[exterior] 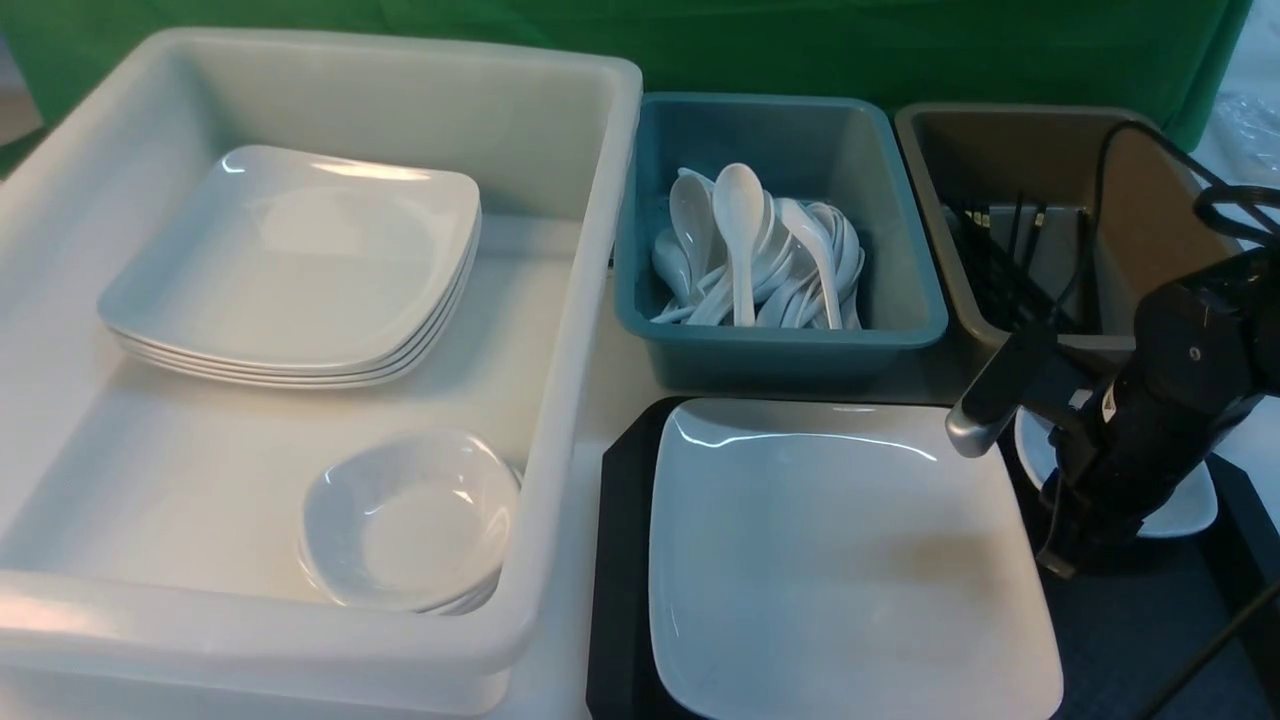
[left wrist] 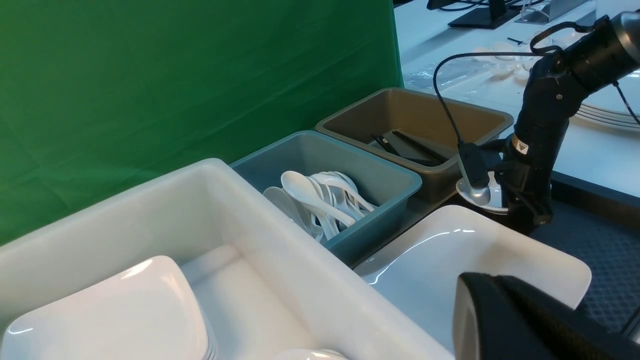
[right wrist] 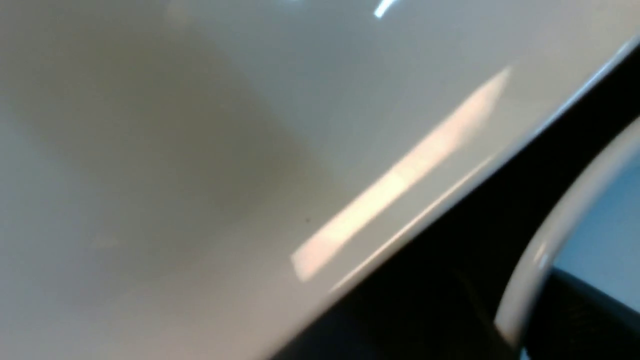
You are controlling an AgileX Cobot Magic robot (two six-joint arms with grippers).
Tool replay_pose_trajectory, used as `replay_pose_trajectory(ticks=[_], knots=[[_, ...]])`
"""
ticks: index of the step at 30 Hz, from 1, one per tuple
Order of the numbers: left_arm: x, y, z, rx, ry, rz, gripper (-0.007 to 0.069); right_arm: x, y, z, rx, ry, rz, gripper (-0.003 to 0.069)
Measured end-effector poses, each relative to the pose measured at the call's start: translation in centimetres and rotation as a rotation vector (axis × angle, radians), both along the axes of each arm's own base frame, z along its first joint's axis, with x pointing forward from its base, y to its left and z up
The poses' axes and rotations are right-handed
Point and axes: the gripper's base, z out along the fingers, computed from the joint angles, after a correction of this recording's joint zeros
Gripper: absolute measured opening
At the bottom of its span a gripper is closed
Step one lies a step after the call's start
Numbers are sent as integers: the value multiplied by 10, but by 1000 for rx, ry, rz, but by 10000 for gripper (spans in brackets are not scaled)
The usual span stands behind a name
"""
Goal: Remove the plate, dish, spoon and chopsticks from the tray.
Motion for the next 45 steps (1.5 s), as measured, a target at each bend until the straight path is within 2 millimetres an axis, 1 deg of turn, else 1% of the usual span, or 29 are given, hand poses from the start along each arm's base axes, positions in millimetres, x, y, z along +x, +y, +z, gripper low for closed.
replay_pose_trajectory(ticks=[2,4,5,6,10,11,12,13,15,16,17,18,19,21,22,24,25,27,30,32,35,38,39,42,43,45], knots=[[0,0,0,0,0,0,10,-4,0,9,0,-3,-5,174],[0,0,0,1,1,0,10,-13,2,30,3,-25,-14,90],[0,0,0,1,1,0,10,-13,3,30,3,-25,-15,90],[0,0,0,1,2,0,10,-21,6,43,9,-25,-37,65],[0,0,0,2,2,0,10,-47,23,87,39,-29,-135,61],[0,0,0,2,2,0,10,-58,34,109,51,-37,-150,61],[0,0,0,2,2,0,10,-65,42,118,61,-46,-139,61],[0,0,0,2,2,0,10,-67,44,124,69,-55,-144,61],[0,0,0,1,1,0,10,-91,80,162,149,-134,-60,61],[0,0,0,6,-2,5,10,-100,97,176,196,-174,-2,61],[0,0,0,6,-2,5,10,-104,104,181,213,-186,25,61],[1,1,0,13,-5,12,10,-115,126,197,277,-228,101,61],[1,2,-1,20,-7,17,10,-121,142,208,322,-255,155,61],[1,2,-2,34,-1,23,10,-136,184,222,398,-280,287,61],[1,2,-2,39,4,24,10,-137,199,224,410,-286,326,61],[1,2,-4,49,18,21,10,-137,231,222,423,-290,397,61],[0,3,-5,56,27,20,10,-134,252,218,423,-292,435,61],[-1,3,-6,65,37,20,10,-128,282,209,420,-289,476,61],[-3,5,-7,74,33,27,10,-112,319,188,398,-274,494,61],[-4,6,-7,75,26,31,10,-101,339,170,373,-261,498,61],[-6,7,-7,72,22,34,10,-88,362,144,349,-245,500,61],[-6,7,-7,68,24,35,10,-83,373,127,335,-232,500,61],[-6,7,-7,67,25,35,10,-80,379,112,316,-215,500,63],[-6,7,-8,65,34,35,10,-75,386,83,276,-181,497,74],[-6,7,-8,63,35,36,10,-74,389,78,287,-166,486,80],[-6,7,-8,62,36,36,10,-73,389,78,291,-172,485,105]])
